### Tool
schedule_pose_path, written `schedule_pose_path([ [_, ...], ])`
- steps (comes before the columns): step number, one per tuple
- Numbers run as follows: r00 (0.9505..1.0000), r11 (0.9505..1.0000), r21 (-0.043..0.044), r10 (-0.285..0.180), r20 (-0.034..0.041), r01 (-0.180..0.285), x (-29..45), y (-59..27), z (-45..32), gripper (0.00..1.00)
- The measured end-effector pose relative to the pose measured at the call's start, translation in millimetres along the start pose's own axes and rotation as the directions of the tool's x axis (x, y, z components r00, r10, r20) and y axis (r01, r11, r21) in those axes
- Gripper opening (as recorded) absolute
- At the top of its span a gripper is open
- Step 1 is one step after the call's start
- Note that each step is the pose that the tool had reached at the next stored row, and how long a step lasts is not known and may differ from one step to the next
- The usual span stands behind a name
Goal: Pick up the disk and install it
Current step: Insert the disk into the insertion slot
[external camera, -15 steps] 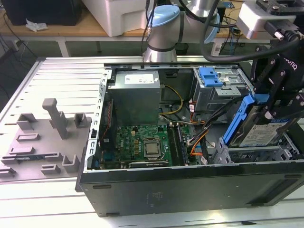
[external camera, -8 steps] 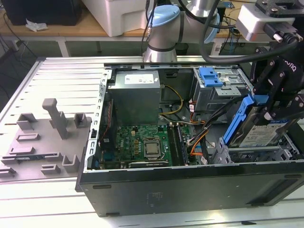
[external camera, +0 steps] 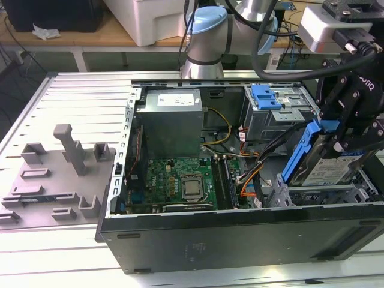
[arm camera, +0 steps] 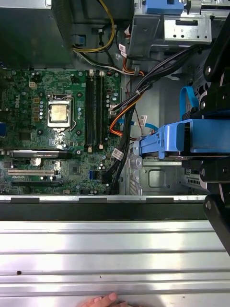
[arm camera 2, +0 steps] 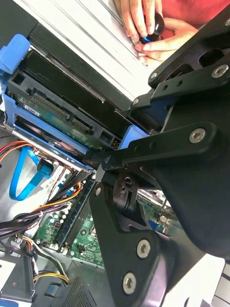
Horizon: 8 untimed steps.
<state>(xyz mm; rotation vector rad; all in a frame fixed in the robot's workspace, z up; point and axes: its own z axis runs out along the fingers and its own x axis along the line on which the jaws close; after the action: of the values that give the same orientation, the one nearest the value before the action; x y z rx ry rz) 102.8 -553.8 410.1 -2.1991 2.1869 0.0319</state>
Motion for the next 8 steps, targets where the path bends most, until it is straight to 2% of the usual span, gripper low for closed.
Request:
schedule_pose_path([
  [6,1.0,1.0,0.0001,0.0,0.0,0.0,0.0,0.0,0.2,0.38],
  [8,1.0,1.0,0.0,0.0,0.0,0.0,0.0,0.0,0.2,0.5],
])
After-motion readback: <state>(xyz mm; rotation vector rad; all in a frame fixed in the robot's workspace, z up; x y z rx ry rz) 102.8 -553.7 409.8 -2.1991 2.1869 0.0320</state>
